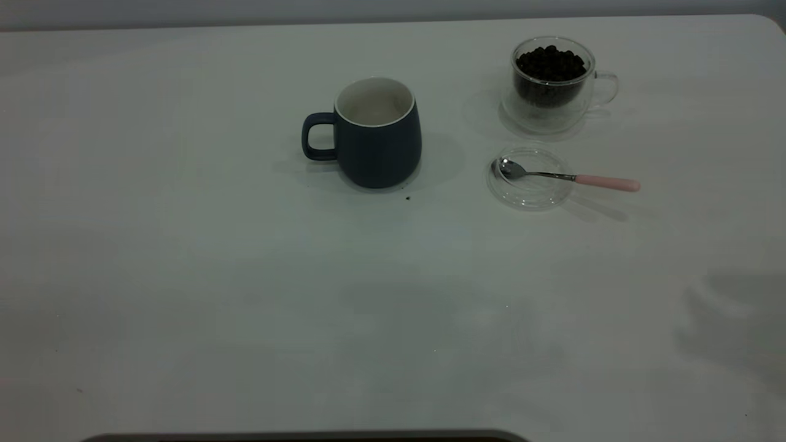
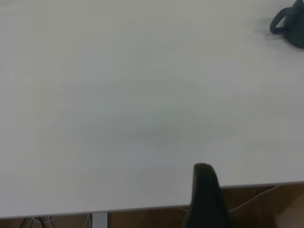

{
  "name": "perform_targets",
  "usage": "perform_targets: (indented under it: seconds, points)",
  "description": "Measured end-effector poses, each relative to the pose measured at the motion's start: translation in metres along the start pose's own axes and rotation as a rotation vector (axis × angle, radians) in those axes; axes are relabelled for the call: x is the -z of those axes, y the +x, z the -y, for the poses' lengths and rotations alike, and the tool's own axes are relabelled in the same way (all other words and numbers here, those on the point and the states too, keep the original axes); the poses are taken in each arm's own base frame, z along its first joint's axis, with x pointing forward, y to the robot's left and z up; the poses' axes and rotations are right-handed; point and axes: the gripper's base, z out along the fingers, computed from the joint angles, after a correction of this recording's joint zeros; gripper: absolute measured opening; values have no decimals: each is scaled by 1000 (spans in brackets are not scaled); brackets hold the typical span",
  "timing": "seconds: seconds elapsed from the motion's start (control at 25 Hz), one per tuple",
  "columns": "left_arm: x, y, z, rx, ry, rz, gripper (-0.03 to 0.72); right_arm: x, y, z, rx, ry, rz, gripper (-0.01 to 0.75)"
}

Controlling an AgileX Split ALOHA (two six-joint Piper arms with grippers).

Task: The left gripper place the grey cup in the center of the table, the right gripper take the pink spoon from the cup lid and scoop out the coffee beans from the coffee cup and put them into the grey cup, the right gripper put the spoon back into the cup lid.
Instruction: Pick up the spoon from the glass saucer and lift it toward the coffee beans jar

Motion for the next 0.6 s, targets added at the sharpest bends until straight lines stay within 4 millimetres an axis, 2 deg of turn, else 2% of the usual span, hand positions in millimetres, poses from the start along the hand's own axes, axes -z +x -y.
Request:
perform_targets:
  seconds: [0.16, 0.32, 0.6]
  points:
    - [0, 0, 0, 0, 0, 0, 567, -42, -5, 4, -98, -41, -56, 663]
    - [0, 0, 0, 0, 0, 0, 567, -71, -6, 12, -198, -78, -94, 664]
    - [0, 0, 0, 0, 0, 0, 567, -119, -1, 42, -370, -214, -154, 664]
